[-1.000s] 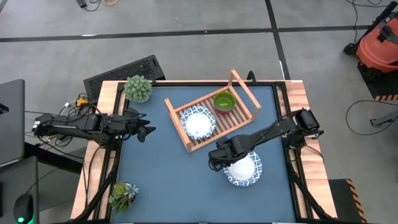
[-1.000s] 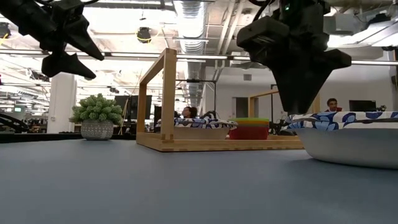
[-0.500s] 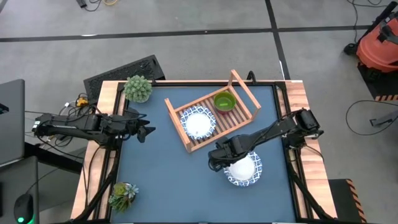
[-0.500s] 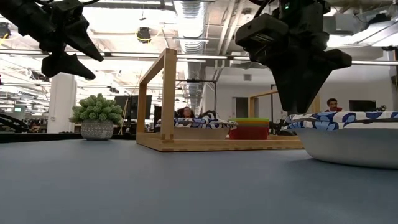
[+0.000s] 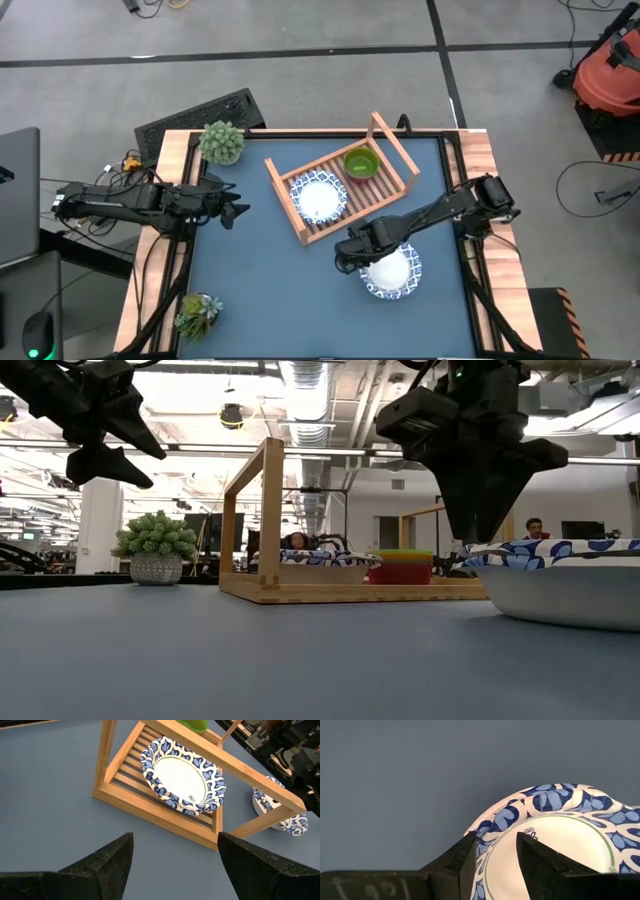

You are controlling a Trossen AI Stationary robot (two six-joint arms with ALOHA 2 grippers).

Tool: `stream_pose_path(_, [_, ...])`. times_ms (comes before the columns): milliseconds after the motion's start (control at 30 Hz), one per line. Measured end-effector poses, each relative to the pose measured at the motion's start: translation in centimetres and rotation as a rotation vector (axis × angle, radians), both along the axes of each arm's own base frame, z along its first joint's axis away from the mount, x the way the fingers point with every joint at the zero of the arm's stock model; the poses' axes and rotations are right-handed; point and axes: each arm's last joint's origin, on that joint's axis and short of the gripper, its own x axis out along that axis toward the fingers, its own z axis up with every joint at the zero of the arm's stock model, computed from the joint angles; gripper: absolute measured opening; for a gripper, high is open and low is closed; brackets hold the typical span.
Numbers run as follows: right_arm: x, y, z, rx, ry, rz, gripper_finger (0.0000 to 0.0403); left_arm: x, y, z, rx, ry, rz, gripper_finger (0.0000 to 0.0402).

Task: Place and stack bowls onto a shelf
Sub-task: Stack the blue patterned bowl on top of the blue patterned bowl on the shelf

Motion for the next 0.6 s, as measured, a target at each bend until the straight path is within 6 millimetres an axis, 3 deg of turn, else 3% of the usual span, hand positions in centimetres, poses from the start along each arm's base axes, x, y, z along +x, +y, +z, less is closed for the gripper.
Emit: stream_pose_path(600, [0.4, 0.3, -1.2, 0.014, 0.027, -0.015, 0.0163, 0.0, 0.0, 0.0, 0.004, 0.000, 0.008, 0.0274])
